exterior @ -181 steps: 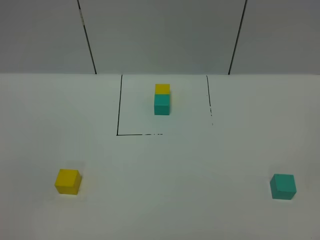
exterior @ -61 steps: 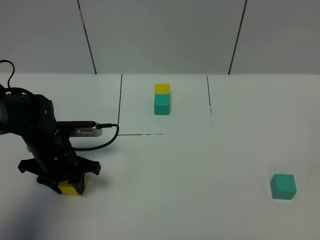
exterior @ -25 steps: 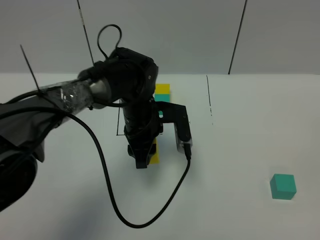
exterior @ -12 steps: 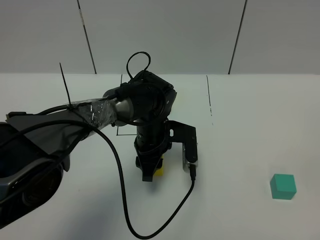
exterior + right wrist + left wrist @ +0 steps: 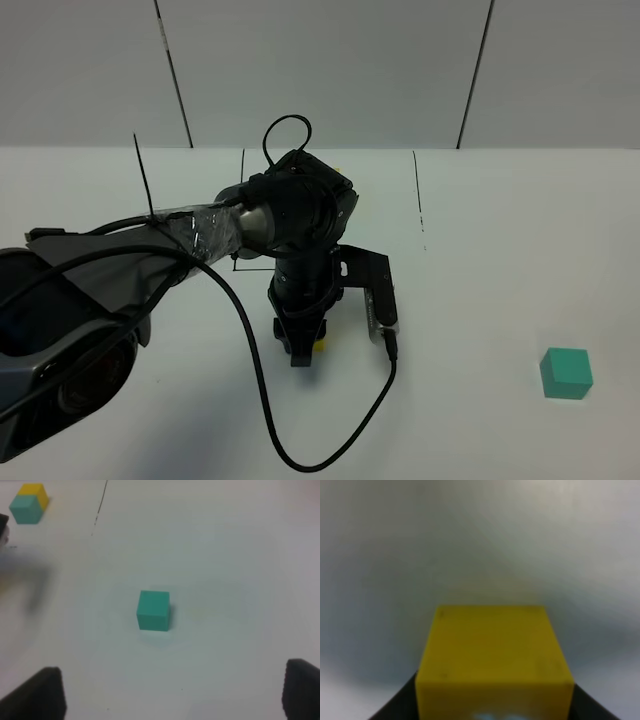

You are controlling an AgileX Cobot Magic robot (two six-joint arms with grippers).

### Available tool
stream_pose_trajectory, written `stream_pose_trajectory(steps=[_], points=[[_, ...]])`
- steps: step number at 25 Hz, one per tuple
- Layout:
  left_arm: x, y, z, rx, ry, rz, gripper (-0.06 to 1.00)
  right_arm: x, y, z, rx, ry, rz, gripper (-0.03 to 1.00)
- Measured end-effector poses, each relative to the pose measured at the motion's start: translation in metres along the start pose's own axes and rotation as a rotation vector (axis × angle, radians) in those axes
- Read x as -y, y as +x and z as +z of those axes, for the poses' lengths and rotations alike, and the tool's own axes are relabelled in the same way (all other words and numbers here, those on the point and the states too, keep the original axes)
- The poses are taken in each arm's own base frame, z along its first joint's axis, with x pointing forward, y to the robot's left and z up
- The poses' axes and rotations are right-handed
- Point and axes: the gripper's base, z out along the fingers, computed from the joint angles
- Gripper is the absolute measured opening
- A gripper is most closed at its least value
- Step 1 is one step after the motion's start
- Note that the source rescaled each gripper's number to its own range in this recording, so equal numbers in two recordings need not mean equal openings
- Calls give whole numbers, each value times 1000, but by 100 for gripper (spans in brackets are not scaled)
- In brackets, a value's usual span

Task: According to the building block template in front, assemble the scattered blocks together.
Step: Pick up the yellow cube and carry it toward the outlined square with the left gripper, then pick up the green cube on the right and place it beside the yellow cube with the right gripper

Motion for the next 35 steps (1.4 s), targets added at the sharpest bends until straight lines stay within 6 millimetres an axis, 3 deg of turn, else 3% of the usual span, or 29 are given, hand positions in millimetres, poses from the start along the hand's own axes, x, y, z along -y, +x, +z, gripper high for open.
stream_pose_trajectory(steps=[14,17,20,23,30,35], points=[[-1,0,1,-7,-6,51,3,0,0,0,0,0,0,74],[-5,-2,0,-6,-18,54,31,0,0,0,0,0,0,74],[-9,-4,-8,3,-34,52,70,0,0,0,0,0,0,74],[-11,-5,-21,7,-41,47,93,0,0,0,0,0,0,74],[-7,-5,-59,83,-37,1,100,0,0,0,0,0,0,74],[-13,6,-91,115,-96,-235,100,0,0,0,0,0,0,74]])
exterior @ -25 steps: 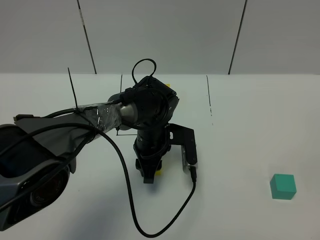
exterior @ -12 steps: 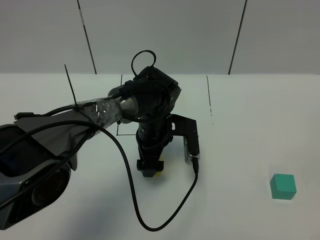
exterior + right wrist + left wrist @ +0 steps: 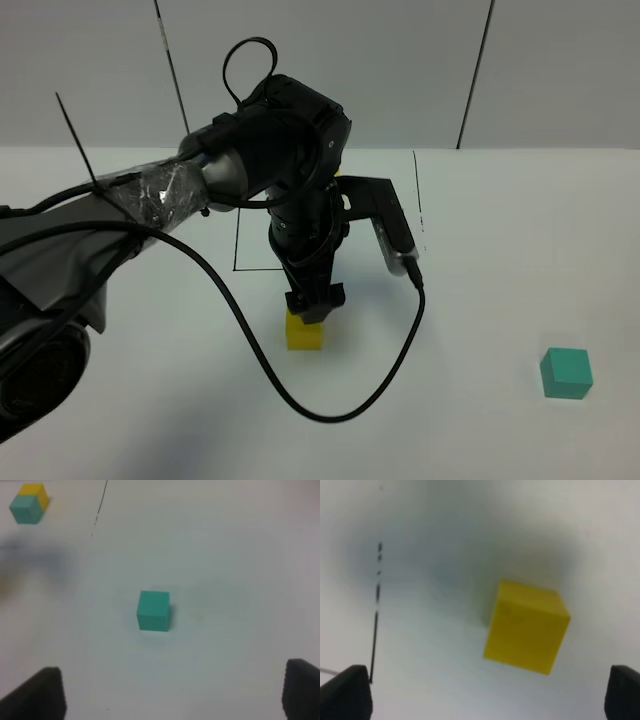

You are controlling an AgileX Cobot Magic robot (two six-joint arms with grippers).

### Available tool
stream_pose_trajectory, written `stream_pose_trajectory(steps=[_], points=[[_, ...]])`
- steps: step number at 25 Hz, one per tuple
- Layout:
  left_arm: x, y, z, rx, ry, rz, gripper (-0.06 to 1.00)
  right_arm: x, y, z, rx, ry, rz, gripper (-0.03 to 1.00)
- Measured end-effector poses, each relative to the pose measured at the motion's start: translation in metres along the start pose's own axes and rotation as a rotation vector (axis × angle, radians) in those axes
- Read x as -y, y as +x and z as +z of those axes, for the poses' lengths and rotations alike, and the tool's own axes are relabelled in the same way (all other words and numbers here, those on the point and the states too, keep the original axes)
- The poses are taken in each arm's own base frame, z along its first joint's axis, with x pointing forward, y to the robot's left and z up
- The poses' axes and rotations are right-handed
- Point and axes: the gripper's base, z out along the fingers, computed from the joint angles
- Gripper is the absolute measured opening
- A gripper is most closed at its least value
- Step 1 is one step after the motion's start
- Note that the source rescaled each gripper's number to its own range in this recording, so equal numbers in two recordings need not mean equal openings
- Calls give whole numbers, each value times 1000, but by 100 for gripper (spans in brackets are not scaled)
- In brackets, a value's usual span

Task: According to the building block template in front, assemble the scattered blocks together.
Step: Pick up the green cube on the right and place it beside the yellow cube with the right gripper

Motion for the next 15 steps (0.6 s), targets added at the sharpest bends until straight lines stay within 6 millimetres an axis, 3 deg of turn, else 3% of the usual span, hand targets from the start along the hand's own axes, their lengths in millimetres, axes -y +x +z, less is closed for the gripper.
stream_pose_trajectory(steps=[4,9,12,15], points=[[-42,36,-17,5,-56,-281,100,0,0,0,0,0,0,74],[-96,112,-32,28,-31,-632,98,0,0,0,0,0,0,74],[-108,162,-43,53,32,-793,97,0,0,0,0,0,0,74],[-106,213,-62,64,58,-928,95,0,0,0,0,0,0,74]])
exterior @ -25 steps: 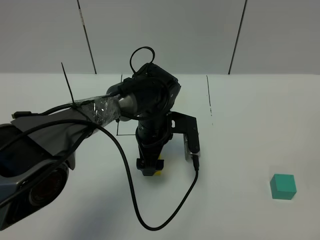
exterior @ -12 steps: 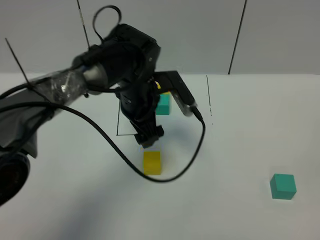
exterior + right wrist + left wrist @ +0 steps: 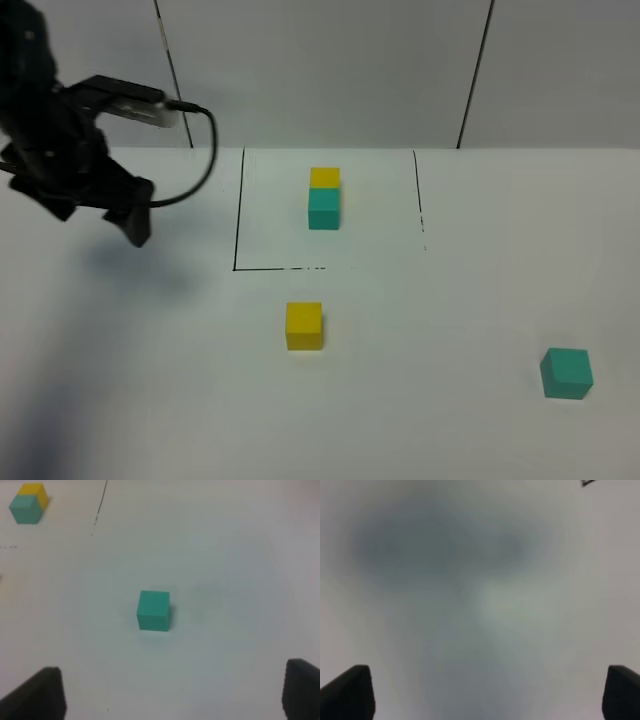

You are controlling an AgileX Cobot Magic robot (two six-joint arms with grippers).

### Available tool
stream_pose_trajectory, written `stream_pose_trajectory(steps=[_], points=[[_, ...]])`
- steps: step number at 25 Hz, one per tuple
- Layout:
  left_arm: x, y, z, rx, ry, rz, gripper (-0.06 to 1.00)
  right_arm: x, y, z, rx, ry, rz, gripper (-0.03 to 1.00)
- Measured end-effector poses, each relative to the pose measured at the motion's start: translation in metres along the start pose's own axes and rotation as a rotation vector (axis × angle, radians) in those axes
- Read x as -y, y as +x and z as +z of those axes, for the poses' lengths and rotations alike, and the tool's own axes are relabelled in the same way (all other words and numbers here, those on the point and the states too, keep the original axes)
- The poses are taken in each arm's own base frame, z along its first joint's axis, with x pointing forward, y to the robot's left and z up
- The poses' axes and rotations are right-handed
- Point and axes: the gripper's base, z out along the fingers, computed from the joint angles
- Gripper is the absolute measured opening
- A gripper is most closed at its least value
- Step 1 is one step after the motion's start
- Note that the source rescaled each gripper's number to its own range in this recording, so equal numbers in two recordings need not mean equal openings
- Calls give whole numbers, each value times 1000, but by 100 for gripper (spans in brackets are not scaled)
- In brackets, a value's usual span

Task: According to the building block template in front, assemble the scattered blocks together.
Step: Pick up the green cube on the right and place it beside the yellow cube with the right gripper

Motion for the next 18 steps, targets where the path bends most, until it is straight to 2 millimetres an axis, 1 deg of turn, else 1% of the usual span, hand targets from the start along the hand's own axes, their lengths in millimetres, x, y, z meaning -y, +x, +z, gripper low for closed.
stream_pose_trajectory(steps=[2,3,4,6,7,9,10,12,18], points=[[-19,26,-20,21,-2,-80,95,0,0,0,0,0,0,74],[-24,36,-29,46,-7,-109,94,0,0,0,0,0,0,74],[-26,48,-40,74,-16,-135,93,0,0,0,0,0,0,74],[-23,72,-57,121,-36,-162,92,0,0,0,0,0,0,74],[-18,83,-69,163,-52,-161,91,0,0,0,0,0,0,74],[-4,108,-87,231,-69,-162,90,0,0,0,0,0,0,74],[3,120,-92,256,-70,-167,90,0,0,0,0,0,0,74],[17,145,-108,326,-87,-182,89,0,0,0,0,0,0,74],[53,220,-130,516,-141,-195,86,0,0,0,1,0,0,74]])
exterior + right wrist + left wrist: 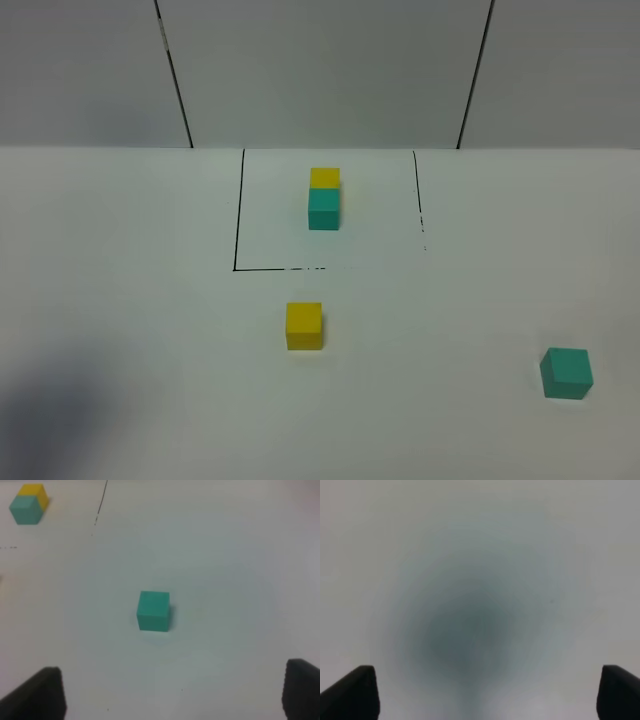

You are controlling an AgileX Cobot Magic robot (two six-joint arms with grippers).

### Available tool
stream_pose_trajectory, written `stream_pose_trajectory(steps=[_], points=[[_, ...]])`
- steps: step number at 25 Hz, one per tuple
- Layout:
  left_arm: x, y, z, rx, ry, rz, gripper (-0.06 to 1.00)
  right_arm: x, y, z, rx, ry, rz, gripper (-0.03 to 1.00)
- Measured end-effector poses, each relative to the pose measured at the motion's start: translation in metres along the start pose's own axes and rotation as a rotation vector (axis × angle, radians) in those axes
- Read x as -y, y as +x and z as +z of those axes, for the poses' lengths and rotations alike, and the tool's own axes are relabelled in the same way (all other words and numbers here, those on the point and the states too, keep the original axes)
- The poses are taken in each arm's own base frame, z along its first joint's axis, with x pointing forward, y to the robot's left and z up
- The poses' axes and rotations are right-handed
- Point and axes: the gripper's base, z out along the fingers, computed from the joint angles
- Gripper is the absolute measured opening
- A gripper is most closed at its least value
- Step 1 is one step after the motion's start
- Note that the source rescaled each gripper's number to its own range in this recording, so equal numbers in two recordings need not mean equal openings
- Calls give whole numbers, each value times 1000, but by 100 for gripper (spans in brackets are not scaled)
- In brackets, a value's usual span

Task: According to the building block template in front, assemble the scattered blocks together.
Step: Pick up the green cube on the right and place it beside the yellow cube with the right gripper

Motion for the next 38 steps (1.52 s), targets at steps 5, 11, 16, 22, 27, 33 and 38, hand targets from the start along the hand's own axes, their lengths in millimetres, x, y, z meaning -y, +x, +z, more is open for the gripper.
stream_pose_trajectory(steps=[5,11,16,22,27,33,38], points=[[17,45,-35,134,18,51,85,0,0,0,0,0,0,74],[28,90,-59,217,53,81,83,0,0,0,0,0,0,74],[33,131,-73,340,58,100,81,0,0,0,0,0,0,74],[36,148,-70,350,71,131,76,0,0,0,0,0,0,74],[35,153,-69,336,63,146,71,0,0,0,0,0,0,74],[34,167,-74,378,31,145,70,0,0,0,0,0,0,74],[34,167,-74,381,31,141,70,0,0,0,0,0,0,74]])
